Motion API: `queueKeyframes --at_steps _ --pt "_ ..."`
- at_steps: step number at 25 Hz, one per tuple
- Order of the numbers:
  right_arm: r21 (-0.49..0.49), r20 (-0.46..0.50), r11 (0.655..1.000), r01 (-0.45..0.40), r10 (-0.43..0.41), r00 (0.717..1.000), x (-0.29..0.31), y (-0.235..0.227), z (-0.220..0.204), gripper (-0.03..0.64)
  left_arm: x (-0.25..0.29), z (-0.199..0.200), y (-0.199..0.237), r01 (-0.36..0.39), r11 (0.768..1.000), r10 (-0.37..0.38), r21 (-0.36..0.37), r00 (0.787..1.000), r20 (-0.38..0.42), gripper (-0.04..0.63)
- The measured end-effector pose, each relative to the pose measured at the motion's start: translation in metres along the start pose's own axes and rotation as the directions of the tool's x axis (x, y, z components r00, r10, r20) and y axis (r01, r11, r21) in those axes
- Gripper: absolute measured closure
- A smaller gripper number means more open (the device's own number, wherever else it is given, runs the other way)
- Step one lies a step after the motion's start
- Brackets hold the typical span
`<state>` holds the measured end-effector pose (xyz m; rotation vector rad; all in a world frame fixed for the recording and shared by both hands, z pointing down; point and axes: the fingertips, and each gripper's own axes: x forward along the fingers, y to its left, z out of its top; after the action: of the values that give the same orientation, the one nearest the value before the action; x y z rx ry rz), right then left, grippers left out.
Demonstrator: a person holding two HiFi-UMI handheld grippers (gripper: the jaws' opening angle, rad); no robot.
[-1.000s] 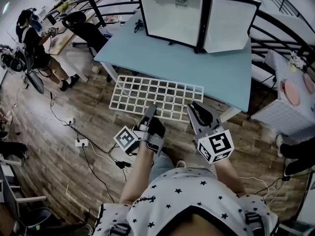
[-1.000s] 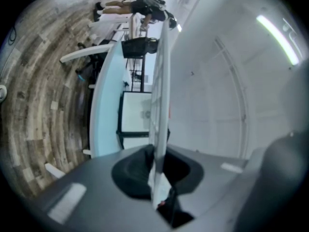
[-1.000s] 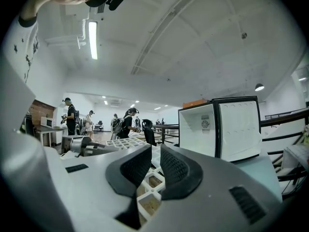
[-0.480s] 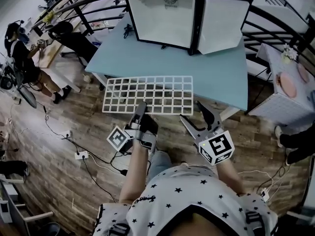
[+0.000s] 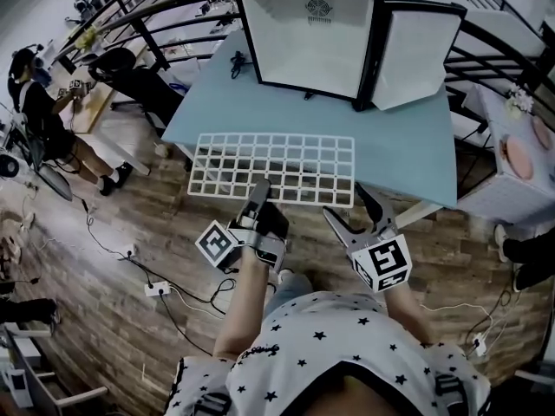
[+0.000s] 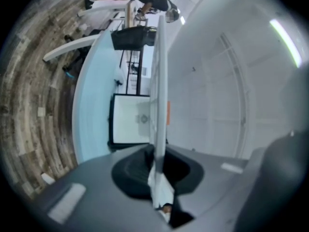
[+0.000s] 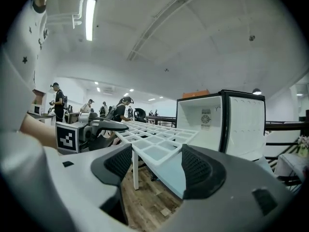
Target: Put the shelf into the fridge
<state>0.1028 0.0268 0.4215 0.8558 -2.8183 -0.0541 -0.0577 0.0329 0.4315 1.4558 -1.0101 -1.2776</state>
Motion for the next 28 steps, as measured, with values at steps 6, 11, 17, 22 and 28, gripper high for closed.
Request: queueKeyframes --at_steps 6,11,17,22,28 --pt "-0.002 -0.002 1.000 0.030 -0.030 1.000 0.035 0.005 0.011 0.341 0.015 0.035 -0.002 -0.018 1.000 0.018 0.012 0.999 -0.045 0.561" --pt "0.019 0.004 0.998 0.054 -0.054 0.999 0.063 0.013 0.016 0.341 0.024 0.064 0.000 -0.028 1.000 0.028 0.011 0.998 -0.062 0.561" --pt "0.023 0.004 0.994 0.110 -0.110 0.994 0.087 0.021 0.021 0.341 0.035 0.092 0.009 -0.045 0.999 0.045 0.008 0.992 -0.114 0.561" --pt "0.028 -0.008 0.986 0.166 -0.165 0.986 0.092 0.017 0.023 0.341 0.050 0.095 0.013 -0.049 0.999 0.047 -0.009 0.987 -0.156 0.561" --pt "0.040 -0.027 0.975 0.217 -0.216 0.976 0.089 0.003 0.020 0.341 0.069 0.086 0.018 -0.053 0.998 0.049 -0.017 0.976 -0.212 0.561"
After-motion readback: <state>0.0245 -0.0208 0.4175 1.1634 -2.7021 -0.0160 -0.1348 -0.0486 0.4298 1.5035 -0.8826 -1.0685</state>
